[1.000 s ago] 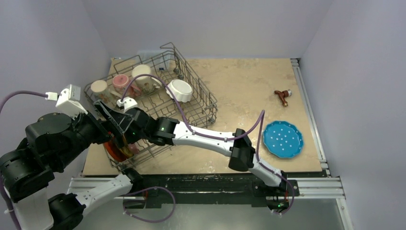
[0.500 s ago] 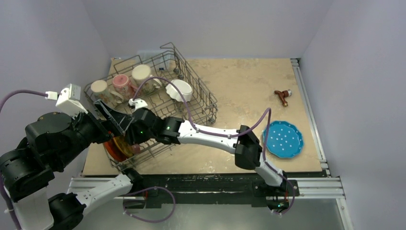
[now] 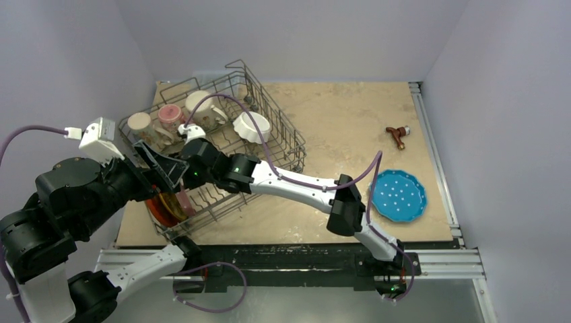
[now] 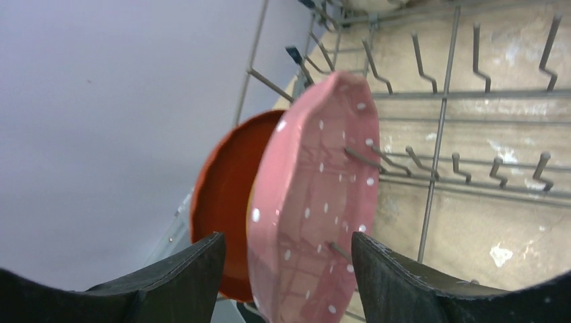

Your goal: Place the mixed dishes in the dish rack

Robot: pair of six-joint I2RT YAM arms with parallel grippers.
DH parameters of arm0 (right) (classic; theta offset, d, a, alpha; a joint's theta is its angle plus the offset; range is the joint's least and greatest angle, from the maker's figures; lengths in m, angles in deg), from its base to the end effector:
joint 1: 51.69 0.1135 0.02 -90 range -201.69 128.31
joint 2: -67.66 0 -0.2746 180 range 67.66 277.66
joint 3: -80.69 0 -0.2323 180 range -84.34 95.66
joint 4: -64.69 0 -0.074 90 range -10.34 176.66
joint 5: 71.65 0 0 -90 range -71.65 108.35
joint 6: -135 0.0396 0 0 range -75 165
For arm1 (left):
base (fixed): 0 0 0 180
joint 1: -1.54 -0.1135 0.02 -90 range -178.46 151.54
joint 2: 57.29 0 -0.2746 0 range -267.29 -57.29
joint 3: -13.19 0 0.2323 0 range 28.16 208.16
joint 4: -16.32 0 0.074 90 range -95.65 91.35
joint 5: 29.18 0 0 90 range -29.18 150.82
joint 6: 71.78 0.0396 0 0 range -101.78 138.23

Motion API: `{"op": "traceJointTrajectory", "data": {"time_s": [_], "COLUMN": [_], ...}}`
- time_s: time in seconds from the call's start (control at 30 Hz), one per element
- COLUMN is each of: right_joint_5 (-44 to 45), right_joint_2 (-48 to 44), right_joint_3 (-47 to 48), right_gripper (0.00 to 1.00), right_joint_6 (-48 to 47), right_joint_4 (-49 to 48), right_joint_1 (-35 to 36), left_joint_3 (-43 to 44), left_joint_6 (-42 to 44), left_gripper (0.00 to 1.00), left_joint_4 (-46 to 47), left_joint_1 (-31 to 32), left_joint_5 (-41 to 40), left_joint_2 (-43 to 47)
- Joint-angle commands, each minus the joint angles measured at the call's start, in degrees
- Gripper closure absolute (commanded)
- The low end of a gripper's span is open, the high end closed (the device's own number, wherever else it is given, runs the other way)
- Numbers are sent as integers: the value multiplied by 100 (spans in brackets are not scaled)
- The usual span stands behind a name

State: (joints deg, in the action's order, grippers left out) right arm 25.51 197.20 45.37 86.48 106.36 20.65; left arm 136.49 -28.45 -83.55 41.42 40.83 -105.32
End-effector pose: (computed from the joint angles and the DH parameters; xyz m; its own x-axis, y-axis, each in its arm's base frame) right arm 0.1626 0.4944 0.3353 -0.7053 -0.0491 -0.7072 -0.5932 0.5870 0.5509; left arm 0.0060 0.0126 0.4960 -0.4840 -0.4864 -0.7274 0.0174 0.8258 -0.5637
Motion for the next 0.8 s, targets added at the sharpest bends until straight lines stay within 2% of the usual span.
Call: {"op": "traceJointTrajectory", "data": {"time_s": [0.0,0.2,0.37,0.43,0.57,0.77], "right_joint_5": [224,339,373,511,736,1392], "right_joint_2": [-78,-227,-579,-849,-1607,-3371], "right_joint_3": [483,587,566,380,-401,-2340], "right_gripper": [29,16,2,1,1,1], "right_joint_6": [-620,-826,-1160,-1307,-1395,-2011], "right_joint_4": [-60,-26,16,8,-20,-286], "right_joint_1": [179,248,198,137,-226,-1056], "left_joint_3": [147,193,307,380,435,323], "left_joint_6": [221,296,396,428,500,505], "left_gripper": [15,15,15,15,15,15], "left_joint_4": [200,282,372,413,604,909], "left_joint_1": [4,6,3,7,3,5], "left_joint_5": [-93,-67,-122,-190,-391,-618], "left_joint_2": [-46,-122,-211,-265,-319,-418]}}
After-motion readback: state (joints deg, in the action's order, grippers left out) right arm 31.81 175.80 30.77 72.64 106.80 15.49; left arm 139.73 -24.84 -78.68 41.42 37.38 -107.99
